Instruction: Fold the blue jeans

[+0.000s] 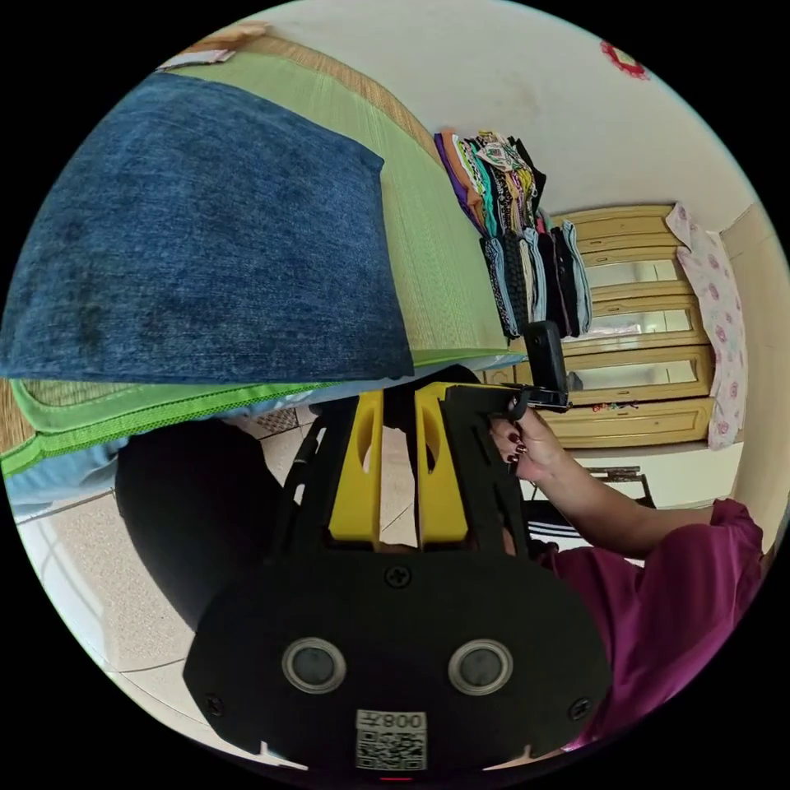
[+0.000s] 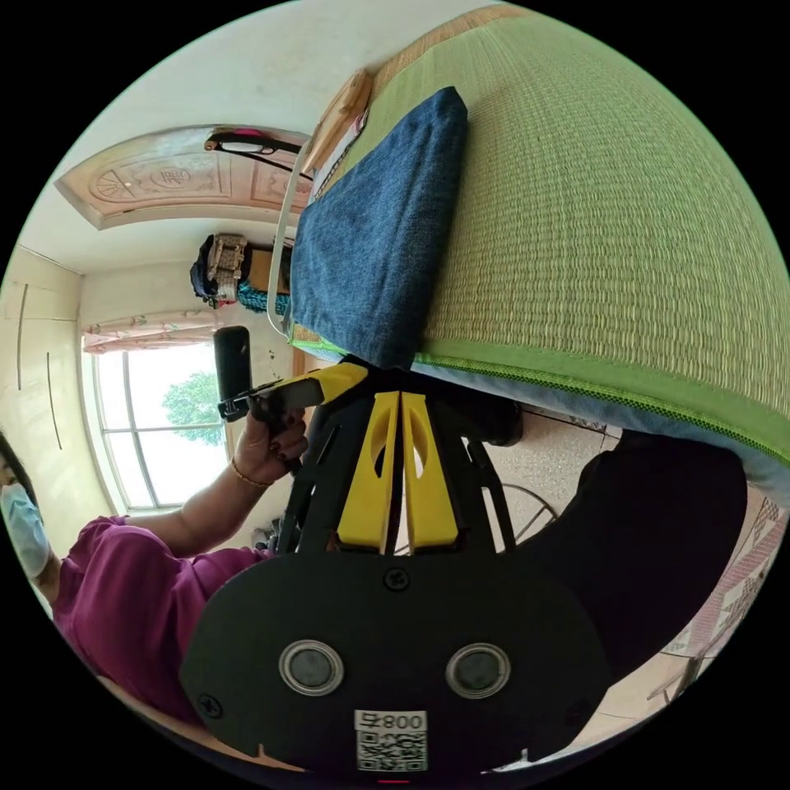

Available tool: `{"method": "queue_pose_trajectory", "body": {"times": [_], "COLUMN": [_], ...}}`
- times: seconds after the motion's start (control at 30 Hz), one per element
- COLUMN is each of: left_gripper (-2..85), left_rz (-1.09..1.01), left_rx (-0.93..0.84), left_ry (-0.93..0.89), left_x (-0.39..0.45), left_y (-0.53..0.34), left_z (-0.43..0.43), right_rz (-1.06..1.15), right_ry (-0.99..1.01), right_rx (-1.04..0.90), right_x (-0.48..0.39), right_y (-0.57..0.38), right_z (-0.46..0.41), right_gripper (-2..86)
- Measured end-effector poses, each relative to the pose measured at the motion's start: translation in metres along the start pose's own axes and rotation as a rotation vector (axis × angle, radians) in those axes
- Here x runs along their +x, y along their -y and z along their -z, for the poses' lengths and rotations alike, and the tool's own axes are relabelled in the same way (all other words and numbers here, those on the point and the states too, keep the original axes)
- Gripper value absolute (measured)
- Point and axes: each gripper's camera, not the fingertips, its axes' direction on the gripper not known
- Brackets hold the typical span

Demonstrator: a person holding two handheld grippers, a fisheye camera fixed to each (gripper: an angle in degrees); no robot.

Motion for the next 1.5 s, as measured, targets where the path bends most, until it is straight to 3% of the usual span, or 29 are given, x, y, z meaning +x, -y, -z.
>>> {"method": "queue_pose_trajectory", "body": {"times": [0.43, 1.17, 1.37, 1.5], "left_gripper": [4.1, 1.4, 2.3, 4.3], "left_rz": [0.139, 0.047, 0.041, 0.086], "left_rx": [0.019, 0.054, 0.121, 0.264], "left_ry": [-0.163, -0.132, -0.223, -0.304], "left_x": [-0.047, -0.067, -0.092, -0.129], "left_y": [-0.015, -0.098, -0.138, -0.176], "left_z": [-0.028, 0.025, 0.064, 0.112], "right_rz": [-0.072, -0.122, -0.108, -0.108], "right_ry": [0.183, 0.397, 0.402, 0.437], "right_rx": [0.061, 0.047, 0.045, 0.045], "right_x": [0.049, 0.058, 0.036, 0.018], "right_y": [-0.007, 0.021, 0.027, 0.037], "right_z": [0.010, -0.050, -0.047, -0.041], "right_gripper": [9.0, 8.4, 7.0, 6.5]}}
